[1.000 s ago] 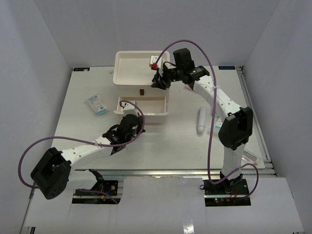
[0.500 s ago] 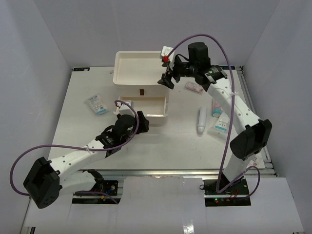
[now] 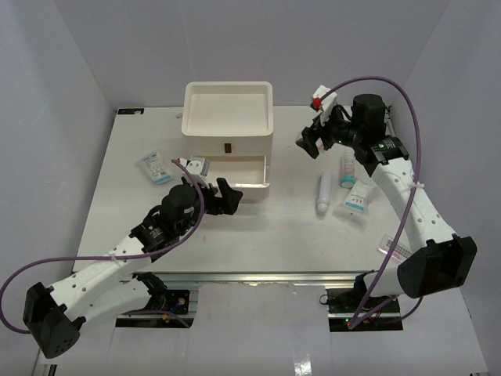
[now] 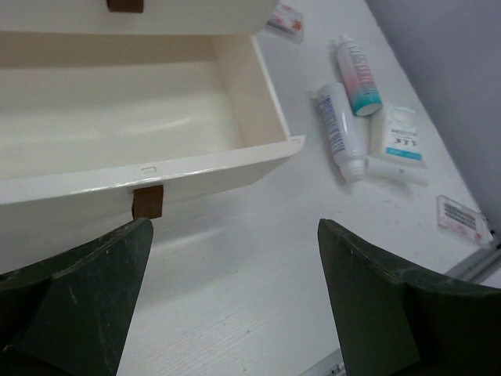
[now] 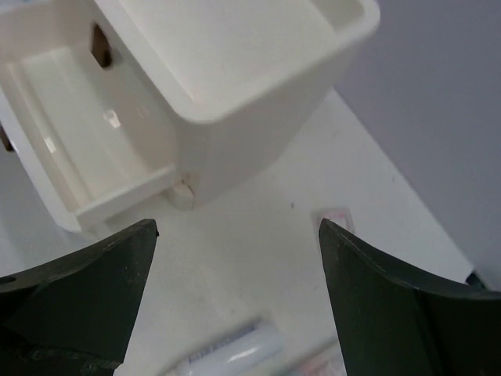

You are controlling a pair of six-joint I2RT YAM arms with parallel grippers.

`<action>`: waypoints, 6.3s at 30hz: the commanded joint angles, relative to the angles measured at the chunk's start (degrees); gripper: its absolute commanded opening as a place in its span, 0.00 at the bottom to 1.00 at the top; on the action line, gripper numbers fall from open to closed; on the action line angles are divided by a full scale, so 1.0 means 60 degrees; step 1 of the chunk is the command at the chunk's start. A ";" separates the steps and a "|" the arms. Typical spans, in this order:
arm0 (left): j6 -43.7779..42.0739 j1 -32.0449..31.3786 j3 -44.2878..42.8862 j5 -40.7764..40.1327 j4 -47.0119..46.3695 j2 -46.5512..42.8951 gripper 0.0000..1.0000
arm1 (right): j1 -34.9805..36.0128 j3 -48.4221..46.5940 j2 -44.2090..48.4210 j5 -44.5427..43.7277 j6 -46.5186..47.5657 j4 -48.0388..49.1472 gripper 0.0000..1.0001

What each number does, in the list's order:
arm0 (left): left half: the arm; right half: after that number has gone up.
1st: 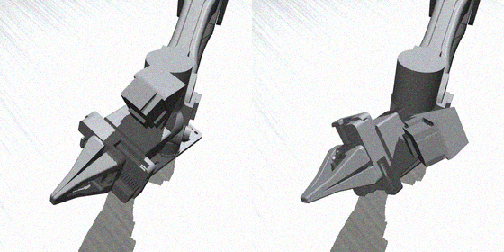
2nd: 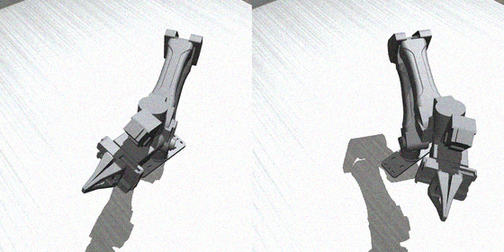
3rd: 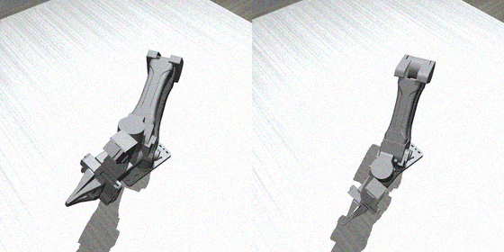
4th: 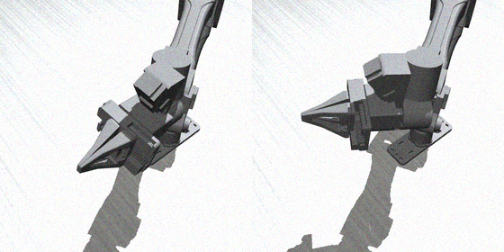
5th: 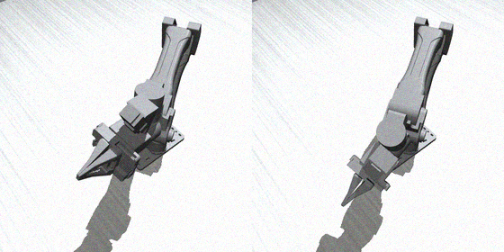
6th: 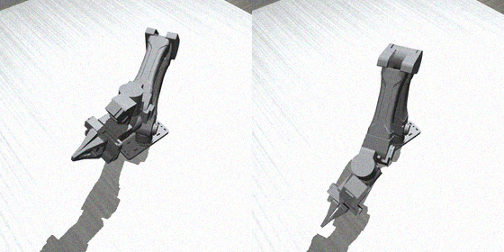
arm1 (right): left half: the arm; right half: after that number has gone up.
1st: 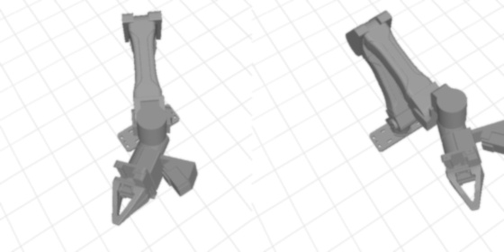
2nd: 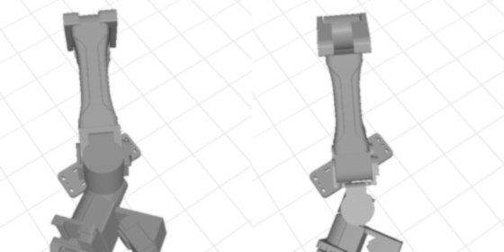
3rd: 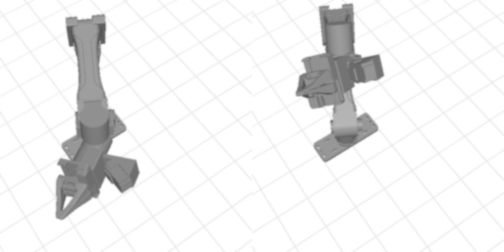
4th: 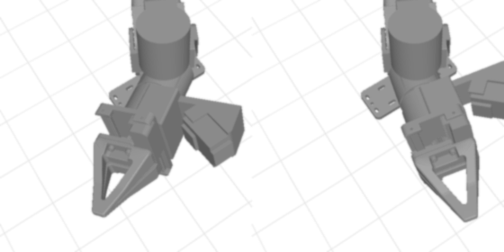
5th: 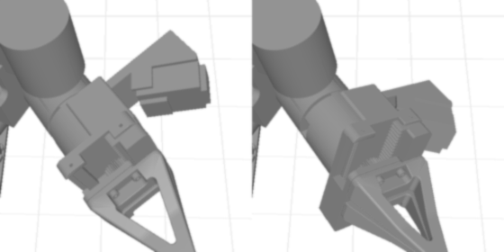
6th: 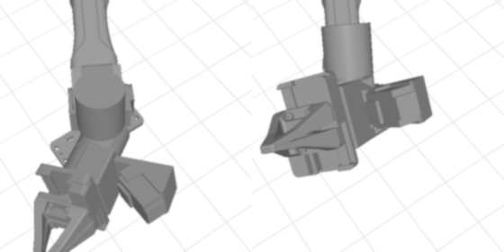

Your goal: Organize the makeup

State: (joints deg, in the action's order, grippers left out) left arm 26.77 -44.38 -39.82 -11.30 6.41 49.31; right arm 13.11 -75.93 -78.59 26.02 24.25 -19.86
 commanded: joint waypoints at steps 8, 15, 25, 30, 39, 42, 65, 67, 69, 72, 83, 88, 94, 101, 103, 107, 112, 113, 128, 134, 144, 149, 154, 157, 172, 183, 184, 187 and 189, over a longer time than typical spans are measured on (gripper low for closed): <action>-0.2332 -0.0030 -0.1388 -0.0577 0.1483 -0.1101 0.98 | -0.2738 0.1306 -0.0884 -0.2557 -0.3127 -0.0422 0.94; -0.2599 -0.0030 -0.0853 -0.1119 0.1515 -0.1883 0.98 | -0.2760 -0.0033 -0.2911 -0.3833 -0.3958 -0.0724 0.95; -0.2704 0.0019 -0.0588 -0.1408 0.1524 -0.2406 0.98 | -0.2756 -0.1508 -0.5119 -0.3862 -0.4522 -0.0998 0.99; -0.2698 0.0123 -0.0585 -0.1298 0.1521 -0.2370 0.98 | -0.2756 -0.1585 -0.5604 -0.3849 -0.4543 -0.1032 0.98; -0.2646 0.0285 -0.0571 -0.1150 0.1509 -0.2308 0.98 | -0.2756 -0.1437 -0.6140 -0.3620 -0.4766 -0.1047 0.69; -0.2646 0.0307 -0.0570 -0.1150 0.1509 -0.2315 0.98 | -0.2758 -0.1453 -0.6204 -0.3607 -0.4787 -0.1025 0.59; -0.2584 0.0478 -0.0538 -0.1137 0.1492 -0.2329 0.98 | -0.1124 -0.0579 -0.1513 0.1337 -0.0585 0.0283 0.08; -0.2573 0.0524 -0.0527 -0.1149 0.1481 -0.2330 0.98 | -0.0288 -0.0808 -0.1147 0.1719 0.0230 -0.0094 0.08; -0.2571 0.0559 -0.0523 -0.1124 0.1464 -0.2368 0.98 | 0.0779 -0.0973 -0.0933 0.1673 0.1008 -0.0383 0.08; -0.2558 0.0593 -0.0489 -0.1149 0.1434 -0.2468 0.98 | 0.2186 -0.1429 -0.0975 0.1502 0.1639 -0.0746 0.08; -0.2646 0.0644 -0.0123 -0.1128 0.0989 -0.3612 0.98 | 0.5029 -0.4431 -0.3994 -0.2363 0.2242 -0.1378 0.09; -0.2675 0.0644 -0.0045 -0.1150 0.0910 -0.3892 0.98 | 0.5037 -0.5329 -0.4953 -0.2984 0.2054 -0.1406 0.26; -0.2704 0.0644 -0.0044 -0.1030 0.0894 -0.3862 0.98 | 0.5051 -0.5305 -0.4878 -0.2779 0.1929 -0.1450 0.64; -0.2697 0.0644 -0.0072 -0.0916 0.0916 -0.3714 0.98 | 0.5037 -0.4393 -0.3490 -0.1989 0.1628 -0.1552 0.70; -0.2704 0.0649 -0.0077 -0.0881 0.0923 -0.3682 0.98 | 0.4996 -0.3916 -0.2911 -0.1794 0.1598 -0.1608 0.71; -0.2704 0.0671 -0.0099 -0.0804 0.0936 -0.3623 0.98 | 0.4281 -0.2799 -0.1765 -0.1218 0.1522 -0.1684 0.71; -0.2699 0.0678 -0.0116 -0.0706 0.0938 -0.3599 0.98 | 0.2013 -0.1087 -0.0576 0.0251 0.0337 -0.1417 0.68; -0.2688 0.0691 -0.0116 -0.0692 0.0938 -0.3582 0.98 | 0.1342 -0.0799 -0.0475 0.0379 0.0011 -0.1366 0.68; -0.2654 0.0820 -0.0152 -0.0397 0.0982 -0.3306 0.98 | -0.0456 0.0425 -0.3459 -0.4172 -0.5119 -0.1084 0.82; -0.2660 0.0840 -0.0175 -0.0265 0.0996 -0.3203 0.98 | -0.0486 0.0614 -0.3791 -0.4736 -0.5220 -0.0999 0.82; -0.2660 0.0893 -0.0160 -0.0256 0.0996 -0.3204 0.98 | -0.0549 0.0740 -0.4670 -0.3963 -0.5316 -0.1040 0.68; -0.2660 0.0935 -0.0160 -0.0229 0.0997 -0.3194 0.98 | -0.0600 0.0816 -0.4642 -0.3725 -0.5303 -0.1040 0.55; -0.2660 0.0937 -0.0160 -0.0227 0.0997 -0.3206 0.98 | -0.0726 0.0799 -0.4477 -0.3114 -0.4961 -0.1011 0.27; -0.2660 0.0937 -0.0151 -0.0221 0.0991 -0.3208 0.98 | -0.0735 0.0705 -0.3929 -0.2675 -0.4429 -0.0997 0.14; -0.2628 0.1088 -0.0160 -0.0022 0.0967 -0.3101 0.98 | 0.0968 -0.0206 0.0007 0.1026 0.1439 -0.1288 0.08; -0.2637 0.1206 -0.0116 -0.0057 0.0967 -0.3059 0.98 | 0.5221 -0.4246 -0.2723 -0.2219 0.3091 -0.1652 0.12; -0.2644 0.1215 -0.0116 -0.0068 0.0967 -0.3078 0.98 | 0.5513 -0.4556 -0.3084 -0.2444 0.3138 -0.1671 0.13; -0.2638 0.1215 -0.0116 -0.0109 0.0959 -0.3127 0.98 | 0.5874 -0.5177 -0.4094 -0.3060 0.3131 -0.1713 0.17; -0.2634 0.1215 -0.0104 -0.0122 0.0967 -0.3184 0.98 | 0.5952 -0.5441 -0.4564 -0.3381 0.2937 -0.1689 0.18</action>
State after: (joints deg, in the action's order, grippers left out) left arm 10.98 -37.44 -40.49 -12.39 12.84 31.01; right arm 47.31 -104.15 -101.84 12.89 41.09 -30.17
